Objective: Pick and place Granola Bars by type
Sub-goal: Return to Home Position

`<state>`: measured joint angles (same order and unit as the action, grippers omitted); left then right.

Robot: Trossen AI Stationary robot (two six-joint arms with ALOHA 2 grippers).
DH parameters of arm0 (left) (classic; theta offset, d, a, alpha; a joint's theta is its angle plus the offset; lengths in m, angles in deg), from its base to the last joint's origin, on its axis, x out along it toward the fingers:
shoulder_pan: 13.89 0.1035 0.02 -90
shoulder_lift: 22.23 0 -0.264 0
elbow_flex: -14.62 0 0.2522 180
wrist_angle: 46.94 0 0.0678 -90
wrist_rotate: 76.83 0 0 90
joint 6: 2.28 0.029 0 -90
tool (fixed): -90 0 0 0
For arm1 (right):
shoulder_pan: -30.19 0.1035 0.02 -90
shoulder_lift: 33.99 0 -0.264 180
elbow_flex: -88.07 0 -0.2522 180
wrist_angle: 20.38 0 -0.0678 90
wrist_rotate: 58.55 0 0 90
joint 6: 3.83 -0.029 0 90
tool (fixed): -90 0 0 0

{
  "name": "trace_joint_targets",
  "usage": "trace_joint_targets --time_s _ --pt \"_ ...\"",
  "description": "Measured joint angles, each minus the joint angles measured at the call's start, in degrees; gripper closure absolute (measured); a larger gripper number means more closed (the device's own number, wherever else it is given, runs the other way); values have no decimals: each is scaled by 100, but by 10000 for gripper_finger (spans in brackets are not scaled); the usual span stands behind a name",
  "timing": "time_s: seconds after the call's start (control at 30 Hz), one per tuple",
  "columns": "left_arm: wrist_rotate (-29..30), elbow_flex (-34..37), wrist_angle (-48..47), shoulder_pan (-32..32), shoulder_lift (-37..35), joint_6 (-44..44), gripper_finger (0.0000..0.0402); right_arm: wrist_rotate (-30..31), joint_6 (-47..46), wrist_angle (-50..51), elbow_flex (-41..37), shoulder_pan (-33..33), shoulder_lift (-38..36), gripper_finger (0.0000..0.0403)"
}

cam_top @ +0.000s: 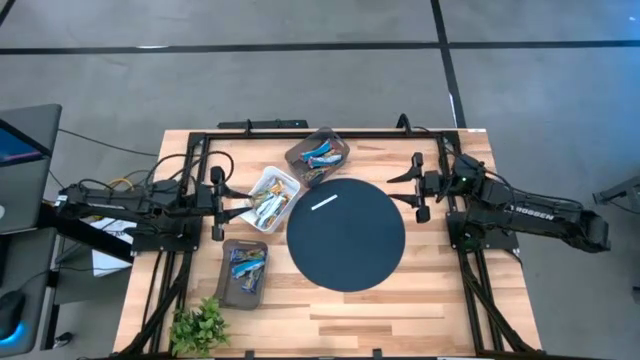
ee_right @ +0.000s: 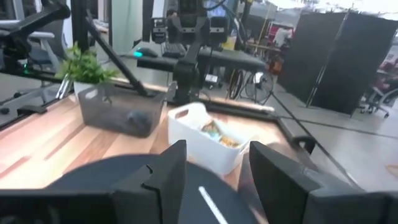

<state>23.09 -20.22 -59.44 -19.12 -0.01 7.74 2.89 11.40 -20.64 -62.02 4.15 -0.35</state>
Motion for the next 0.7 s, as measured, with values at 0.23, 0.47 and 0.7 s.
trace_joint_targets --time_s 0.23,0.47,0.7 --pt "-3 430 442 0 -27 -78 276 -17 16 -327 -237 -30 -38 232" --pt "-7 786 647 0 -63 -101 276 -291 299 -1 -241 80 -71 233" --pt "-169 982 646 -88 -336 -265 276 -270 -333 -1871 -917 284 -422 232"
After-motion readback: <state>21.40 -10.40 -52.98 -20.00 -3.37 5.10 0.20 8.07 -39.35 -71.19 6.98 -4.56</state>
